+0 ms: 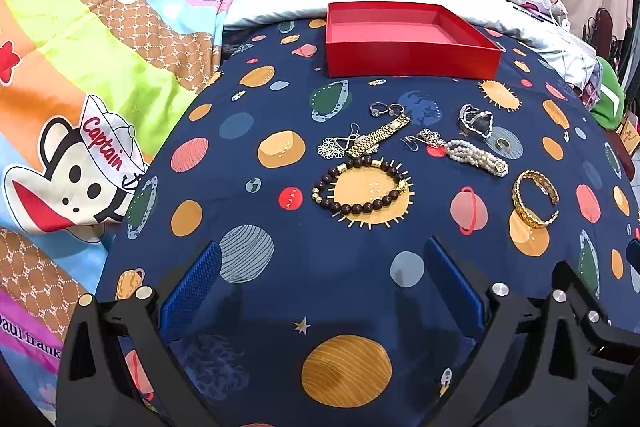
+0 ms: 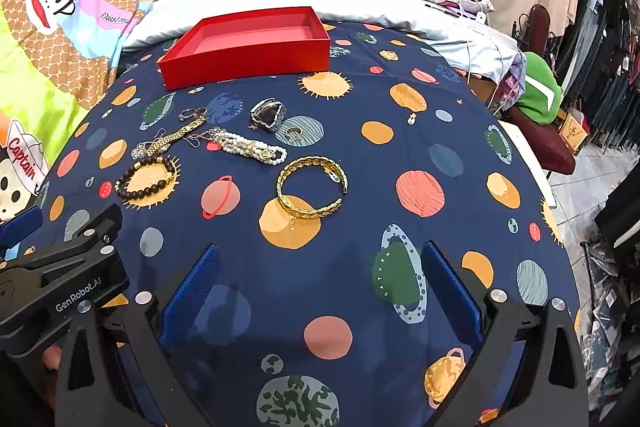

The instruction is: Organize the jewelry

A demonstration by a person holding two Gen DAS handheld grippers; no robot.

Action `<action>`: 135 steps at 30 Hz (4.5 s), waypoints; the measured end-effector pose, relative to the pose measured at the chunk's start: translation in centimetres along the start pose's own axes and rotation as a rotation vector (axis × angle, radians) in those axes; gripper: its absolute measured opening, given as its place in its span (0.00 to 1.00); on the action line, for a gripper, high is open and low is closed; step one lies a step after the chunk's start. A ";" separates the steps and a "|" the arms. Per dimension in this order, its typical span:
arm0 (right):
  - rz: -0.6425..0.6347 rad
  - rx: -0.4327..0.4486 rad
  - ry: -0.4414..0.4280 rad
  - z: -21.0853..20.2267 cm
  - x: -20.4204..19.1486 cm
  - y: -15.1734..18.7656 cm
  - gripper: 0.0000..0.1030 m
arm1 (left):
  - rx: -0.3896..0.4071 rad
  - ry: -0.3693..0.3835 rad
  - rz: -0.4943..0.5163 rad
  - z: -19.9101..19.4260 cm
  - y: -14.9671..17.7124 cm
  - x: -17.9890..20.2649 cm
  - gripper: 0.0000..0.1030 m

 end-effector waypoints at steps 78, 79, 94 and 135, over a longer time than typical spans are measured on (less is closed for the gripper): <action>-0.010 -0.056 -0.046 5.5 -0.4 -1.8 0.95 | -0.039 0.003 -0.056 3.8 0.3 -3.1 0.96; -0.018 -0.057 -0.047 5.9 -0.6 -1.9 0.95 | -0.042 0.005 -0.056 4.0 0.3 -3.1 0.96; -0.019 -0.097 -0.073 8.6 -1.0 -2.5 0.74 | -0.066 0.077 -0.037 6.3 -0.6 -1.3 0.96; 0.040 -0.112 -0.127 8.8 -0.7 -3.5 0.56 | -0.019 0.125 -0.007 8.7 -3.9 -0.6 0.31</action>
Point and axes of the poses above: each gripper's, at about its wrist camera, not at the fingertips, and z roughly the way its jaws point, x to its right, y to its underside, the point moved 10 cm from there along z, roughly the way its jaws point, and after that the axes turned 13 degrees about z, right-handed, at the moved point
